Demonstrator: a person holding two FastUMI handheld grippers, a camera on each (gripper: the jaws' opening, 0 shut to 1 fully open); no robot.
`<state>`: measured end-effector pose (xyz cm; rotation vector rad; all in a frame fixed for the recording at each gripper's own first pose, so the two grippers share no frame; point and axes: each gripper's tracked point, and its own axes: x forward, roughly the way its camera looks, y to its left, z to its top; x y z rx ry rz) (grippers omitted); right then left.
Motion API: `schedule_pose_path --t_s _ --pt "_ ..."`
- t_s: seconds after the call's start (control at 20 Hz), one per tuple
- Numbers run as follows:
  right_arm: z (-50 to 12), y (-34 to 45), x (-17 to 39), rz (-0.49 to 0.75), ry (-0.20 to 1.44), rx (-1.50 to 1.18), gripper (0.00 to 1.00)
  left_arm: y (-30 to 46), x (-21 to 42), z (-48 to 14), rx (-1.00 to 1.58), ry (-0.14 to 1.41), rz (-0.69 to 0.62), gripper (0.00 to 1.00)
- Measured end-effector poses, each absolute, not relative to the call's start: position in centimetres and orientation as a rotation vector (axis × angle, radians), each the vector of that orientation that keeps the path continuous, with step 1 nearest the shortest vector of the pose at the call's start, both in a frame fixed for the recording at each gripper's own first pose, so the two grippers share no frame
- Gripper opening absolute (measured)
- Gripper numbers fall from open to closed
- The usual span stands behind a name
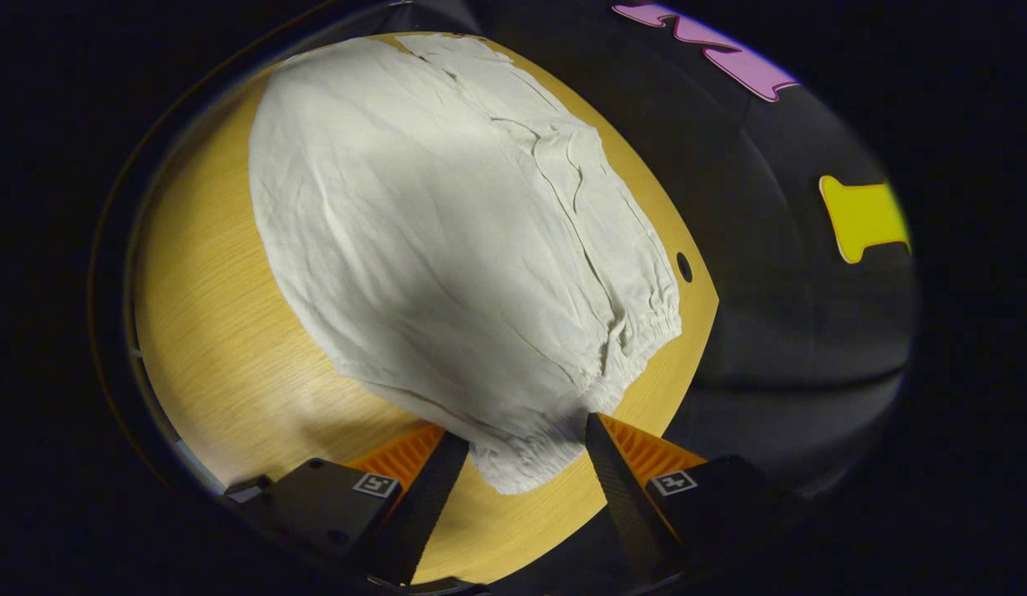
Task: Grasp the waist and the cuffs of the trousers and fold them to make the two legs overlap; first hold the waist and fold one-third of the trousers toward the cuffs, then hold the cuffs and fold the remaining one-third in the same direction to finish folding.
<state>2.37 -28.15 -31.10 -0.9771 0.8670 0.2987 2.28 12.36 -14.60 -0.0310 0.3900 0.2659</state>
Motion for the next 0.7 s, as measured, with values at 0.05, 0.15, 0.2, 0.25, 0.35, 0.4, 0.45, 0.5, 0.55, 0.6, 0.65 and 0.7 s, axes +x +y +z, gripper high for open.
schedule_pose_path --t_s 0.05,0.15,0.2,0.25,0.35,0.4,0.45,0.5,0.55,0.6,0.65,0.7 --pt "-31.3 -27.8 2.5 0.304 0.86 -1.012 0.94 12.9 2.0 -15.1 -0.032 0.397 0.282 1.0" --pt "-32.3 -27.1 2.5 0.323 0.867 -1.094 0.83 13.7 1.3 -16.3 -0.039 0.42 0.307 1.0" --pt "-32.4 -27.0 2.5 0.32 0.855 -1.16 0.49 14.2 0.8 -16.8 -0.041 0.43 0.319 1.0" --pt "-32.8 -26.8 2.6 0.331 0.847 -1.207 0.36 14.7 0.4 -17.0 -0.042 0.433 0.33 0.99" --pt "-32.8 -26.8 2.6 0.314 0.827 -1.282 0.26 15.5 -0.2 -17.4 -0.041 0.438 0.346 0.99" --pt "-32.9 -26.9 2.8 0.308 0.825 -1.296 0.16 16.0 -0.6 -17.6 -0.04 0.44 0.353 0.99" --pt "-32.8 -26.9 2.6 0.309 0.839 -1.283 0.13 16.5 -0.9 -17.8 -0.037 0.446 0.36 0.99" --pt "-33.2 -27.0 2.8 0.312 0.863 -1.232 0.11 17.1 -1.3 -18.1 -0.032 0.452 0.369 0.99" --pt "-32.9 -26.9 2.5 0.318 0.895 -1.184 0.09 17.7 -1.6 -18.3 -0.025 0.455 0.374 0.99" --pt "-33.0 -26.8 2.6 0.339 0.911 -1.164 0.08 18.2 -1.7 -18.5 -0.013 0.457 0.373 0.99" --pt "-33.0 -26.8 2.5 0.356 0.921 -1.166 0.06 18.9 -1.8 -18.7 0.011 0.456 0.373 0.99" --pt "-33.0 -26.6 2.4 0.379 0.917 -1.187 0.06 19.6 -1.8 -18.8 0.045 0.449 0.37 0.99"
